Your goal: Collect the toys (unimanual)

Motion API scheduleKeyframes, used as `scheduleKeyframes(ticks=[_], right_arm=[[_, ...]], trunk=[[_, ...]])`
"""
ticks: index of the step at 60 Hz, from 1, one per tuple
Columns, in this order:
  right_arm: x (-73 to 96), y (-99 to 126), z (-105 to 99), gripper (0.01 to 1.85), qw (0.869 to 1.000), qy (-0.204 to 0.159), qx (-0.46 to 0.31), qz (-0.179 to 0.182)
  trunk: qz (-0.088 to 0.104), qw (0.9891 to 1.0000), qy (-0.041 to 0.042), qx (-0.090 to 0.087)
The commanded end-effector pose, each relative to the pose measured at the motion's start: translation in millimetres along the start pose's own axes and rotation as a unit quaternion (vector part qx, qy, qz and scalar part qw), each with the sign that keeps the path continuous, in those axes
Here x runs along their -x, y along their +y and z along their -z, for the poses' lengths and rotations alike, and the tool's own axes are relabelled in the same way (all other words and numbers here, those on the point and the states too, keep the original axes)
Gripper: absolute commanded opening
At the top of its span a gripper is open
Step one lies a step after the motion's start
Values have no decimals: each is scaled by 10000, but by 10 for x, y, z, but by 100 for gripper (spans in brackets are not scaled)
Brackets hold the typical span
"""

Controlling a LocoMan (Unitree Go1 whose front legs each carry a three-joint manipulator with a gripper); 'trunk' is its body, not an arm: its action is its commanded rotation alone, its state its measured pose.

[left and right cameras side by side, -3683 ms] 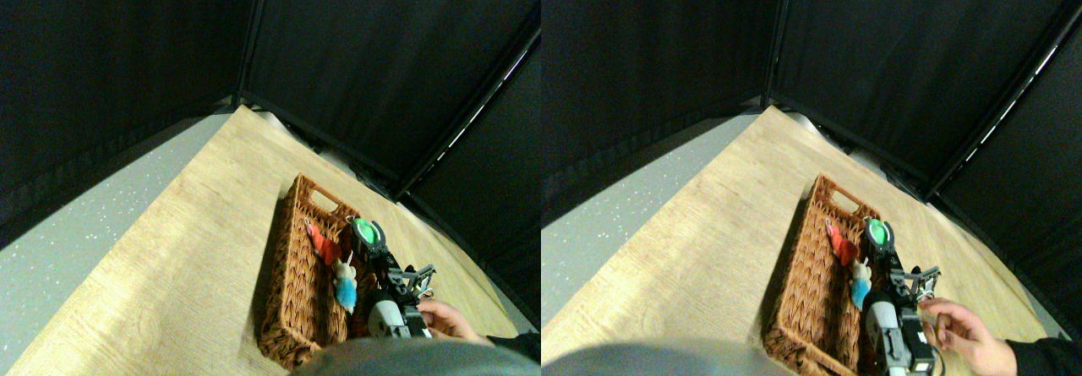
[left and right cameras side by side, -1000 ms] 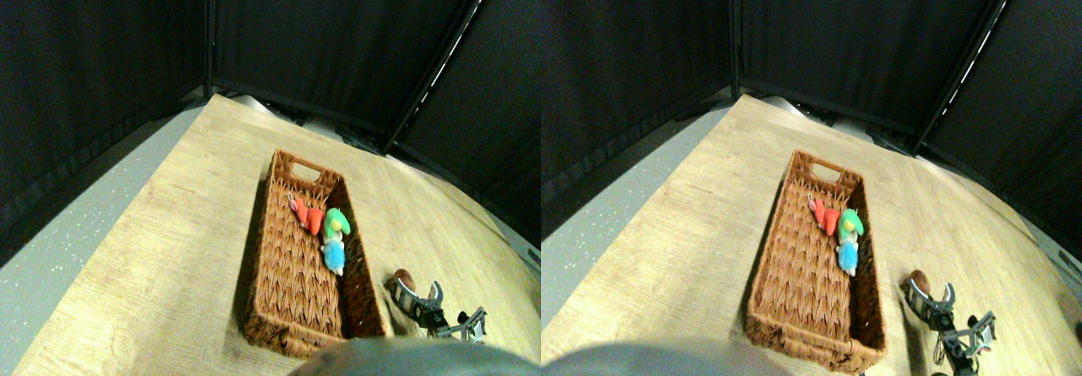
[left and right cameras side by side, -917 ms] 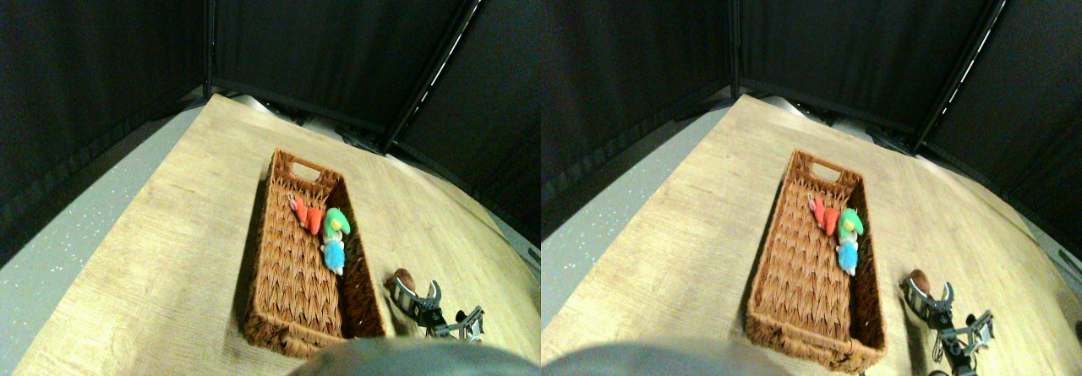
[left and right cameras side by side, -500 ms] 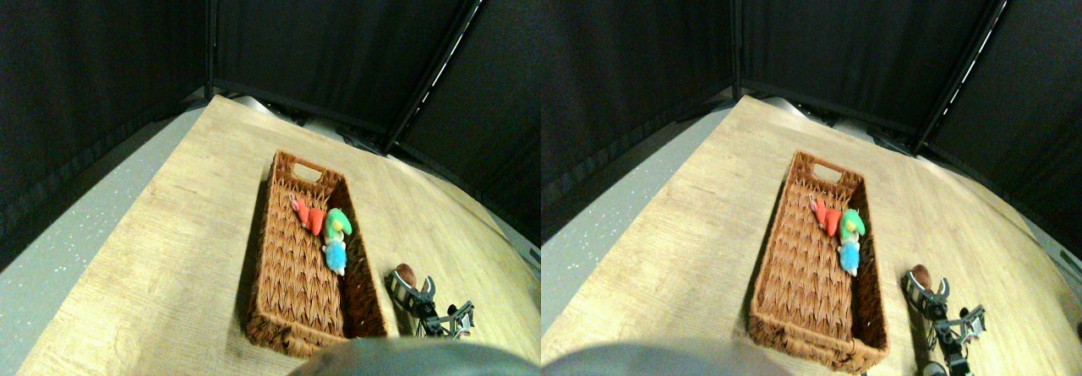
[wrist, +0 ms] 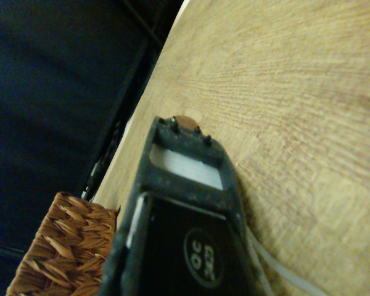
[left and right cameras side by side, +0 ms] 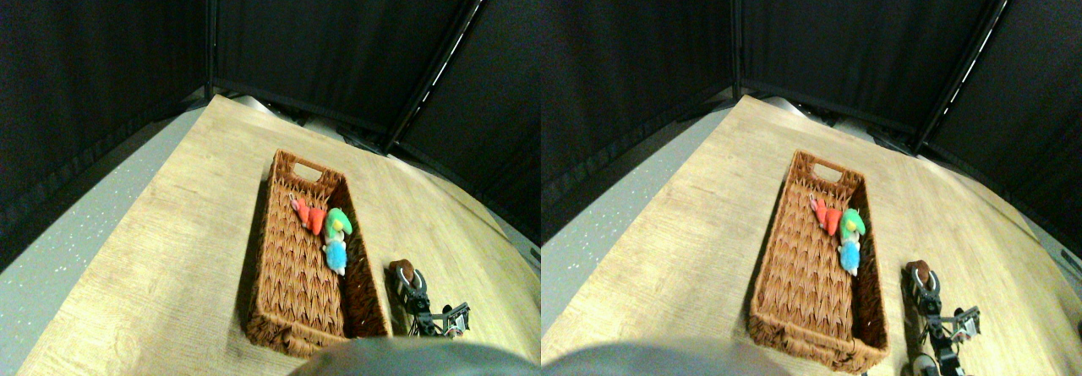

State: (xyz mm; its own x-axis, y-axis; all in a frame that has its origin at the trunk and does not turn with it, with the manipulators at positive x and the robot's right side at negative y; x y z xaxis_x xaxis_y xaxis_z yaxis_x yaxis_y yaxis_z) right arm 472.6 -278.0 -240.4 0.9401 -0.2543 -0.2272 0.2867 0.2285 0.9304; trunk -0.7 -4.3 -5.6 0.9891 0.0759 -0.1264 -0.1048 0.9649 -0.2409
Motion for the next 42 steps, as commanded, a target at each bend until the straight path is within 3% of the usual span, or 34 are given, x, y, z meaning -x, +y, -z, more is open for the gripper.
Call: scheduleKeyframes(ticks=[1, 8, 12, 18, 26, 28, 30, 42], right_arm=[[27, 168, 3, 6, 9990, -41, 199, -404], [73, 385, 41, 6, 9972, 28, 440, -602], [83, 524, 63, 6, 9930, 248, 672, -944], [150, 759, 129, 6, 9865, 508, 1046, -1150], [214, 1004, 209, 6, 9814, 526, 1244, -1361], [226, 1076, 237, 6, 9762, 639, 1448, -1480], [254, 1147, 270, 6, 9722, 534, 1657, -1567], [311, 1414, 423, 6, 9688, 899, 1612, -1653]], trunk=[[6, 10000, -17, 69], [15, 10000, -55, 60], [17, 10000, -53, 57], [31, 10000, -74, 54], [18, 9999, -115, 95], [1, 9999, -133, 109], [-4, 9998, -139, 117], [-77, 9995, -225, 188]])
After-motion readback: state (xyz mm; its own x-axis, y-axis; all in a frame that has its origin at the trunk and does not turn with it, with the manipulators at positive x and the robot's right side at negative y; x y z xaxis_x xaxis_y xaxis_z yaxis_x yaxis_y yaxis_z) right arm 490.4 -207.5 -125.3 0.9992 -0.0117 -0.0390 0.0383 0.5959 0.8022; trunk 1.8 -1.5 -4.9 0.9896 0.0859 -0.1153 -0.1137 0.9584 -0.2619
